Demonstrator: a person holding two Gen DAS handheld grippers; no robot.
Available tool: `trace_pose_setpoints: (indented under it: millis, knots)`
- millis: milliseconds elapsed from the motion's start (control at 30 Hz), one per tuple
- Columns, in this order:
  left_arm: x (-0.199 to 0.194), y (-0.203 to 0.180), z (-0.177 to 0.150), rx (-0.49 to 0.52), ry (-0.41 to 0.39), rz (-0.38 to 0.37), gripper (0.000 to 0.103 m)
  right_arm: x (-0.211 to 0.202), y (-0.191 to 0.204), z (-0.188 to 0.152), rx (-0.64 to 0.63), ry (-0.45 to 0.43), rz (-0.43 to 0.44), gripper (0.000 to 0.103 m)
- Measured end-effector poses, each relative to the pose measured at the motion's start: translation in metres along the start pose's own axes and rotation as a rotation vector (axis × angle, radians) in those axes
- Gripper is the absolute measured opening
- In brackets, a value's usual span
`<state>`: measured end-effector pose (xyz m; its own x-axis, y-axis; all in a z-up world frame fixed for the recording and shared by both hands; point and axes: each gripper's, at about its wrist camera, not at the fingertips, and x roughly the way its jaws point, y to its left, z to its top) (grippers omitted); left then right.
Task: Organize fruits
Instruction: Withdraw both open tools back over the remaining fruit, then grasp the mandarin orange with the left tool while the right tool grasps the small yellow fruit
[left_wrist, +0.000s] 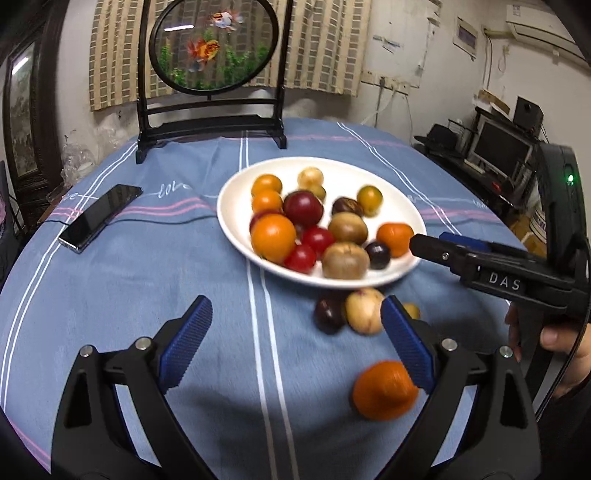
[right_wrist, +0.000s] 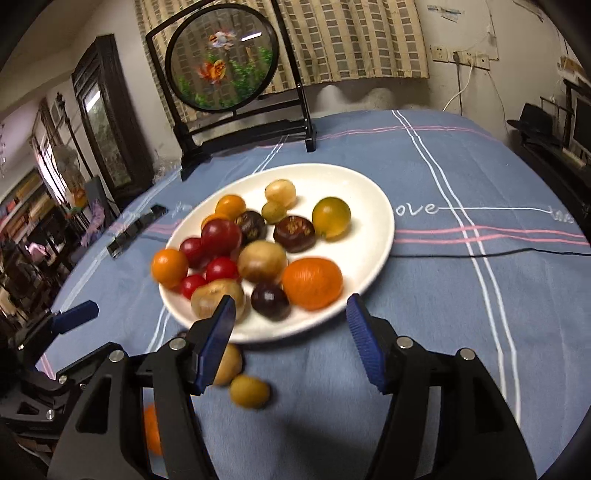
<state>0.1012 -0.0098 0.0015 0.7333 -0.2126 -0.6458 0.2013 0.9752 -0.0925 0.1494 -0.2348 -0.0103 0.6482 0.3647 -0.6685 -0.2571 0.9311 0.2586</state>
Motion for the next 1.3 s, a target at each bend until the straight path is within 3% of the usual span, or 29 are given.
trace_pose_setpoints:
  millis: [333,433,467,567,633,667,800,1000,1300]
  knots:
    - [-0.012,-0.031,-0.024,0.091,0.03,-0.061,0.094,-0.031,-0.009,-0.028,0.004,0.016,-0.044,0.063]
    - [-0.003,-0.039,-0.03,0.124,0.078,-0.069,0.093,-0.038,-0.014,-0.034,0.019,0.017,-0.051,0.063]
    - [-0.001,-0.04,-0.032,0.124,0.091,-0.08,0.09,-0.041,-0.016,-0.037,0.022,0.017,-0.052,0.063]
    - [0.01,-0.044,-0.038,0.134,0.139,-0.109,0.065,-0.044,-0.017,-0.041,0.028,0.02,-0.056,0.063]
    - [0.015,-0.046,-0.04,0.132,0.182,-0.169,0.056,-0.046,-0.016,-0.043,0.028,0.023,-0.053,0.063]
    - [0.018,-0.047,-0.041,0.131,0.192,-0.186,0.046,-0.046,-0.013,-0.044,0.024,0.025,-0.049,0.063]
    - [0.015,-0.051,-0.042,0.152,0.186,-0.182,0.046,-0.041,-0.003,-0.046,-0.009,0.046,-0.041,0.063]
    - [0.017,-0.035,-0.037,0.117,0.18,-0.147,0.046,-0.022,0.013,-0.05,-0.072,0.127,-0.051,0.063]
    - [0.018,-0.006,-0.036,0.058,0.176,-0.159,0.046,0.015,0.039,-0.044,-0.15,0.22,-0.071,0.063]
